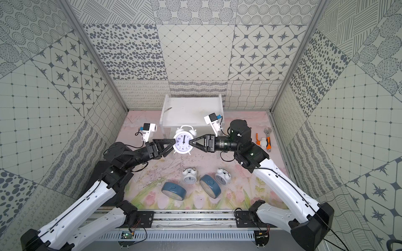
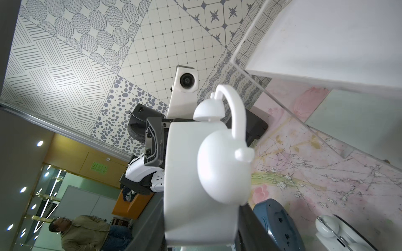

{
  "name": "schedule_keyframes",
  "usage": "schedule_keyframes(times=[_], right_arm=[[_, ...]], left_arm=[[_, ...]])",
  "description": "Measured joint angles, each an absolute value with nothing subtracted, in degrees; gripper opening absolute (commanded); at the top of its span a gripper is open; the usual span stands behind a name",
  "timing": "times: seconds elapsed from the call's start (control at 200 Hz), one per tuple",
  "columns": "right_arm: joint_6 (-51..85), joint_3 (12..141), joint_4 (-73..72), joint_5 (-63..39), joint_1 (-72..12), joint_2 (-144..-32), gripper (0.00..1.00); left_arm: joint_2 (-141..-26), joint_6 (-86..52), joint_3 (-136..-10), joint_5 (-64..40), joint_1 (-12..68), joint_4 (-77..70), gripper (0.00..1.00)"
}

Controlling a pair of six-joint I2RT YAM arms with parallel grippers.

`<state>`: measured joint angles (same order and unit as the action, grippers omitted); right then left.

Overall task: Place the alarm clocks on the shelf by style
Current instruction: Place the alarm on the shelf.

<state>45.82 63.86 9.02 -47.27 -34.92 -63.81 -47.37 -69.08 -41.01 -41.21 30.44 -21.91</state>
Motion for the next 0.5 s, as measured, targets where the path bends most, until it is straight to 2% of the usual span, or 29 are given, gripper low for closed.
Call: schedule_keyframes(times=[0.19,0.33,0.43,0.5], right_arm=[[44.8,63.9,10.0,-49.0,-34.6,-63.8,0.38],[45.0,63.9,10.6,-49.5,-34.6,-63.8,0.40],[44.9,63.9,11.0,-49.5,-34.6,-63.8,0.48],[44.6,63.9,11.3,-49.6,-34.6,-63.8,0.59]], left_arm=[[-46.4,-66.9,-41.7,-43.0,30.4,-17.2,0.47],[-46.1,-65.1,-41.7,-43.4,30.4,-16.3,0.36],[-46.1,-64.6,-41.7,-43.6,30.4,-15.9,0.29],[-46.1,-64.6,-41.7,-43.6,30.4,-15.8,0.27]])
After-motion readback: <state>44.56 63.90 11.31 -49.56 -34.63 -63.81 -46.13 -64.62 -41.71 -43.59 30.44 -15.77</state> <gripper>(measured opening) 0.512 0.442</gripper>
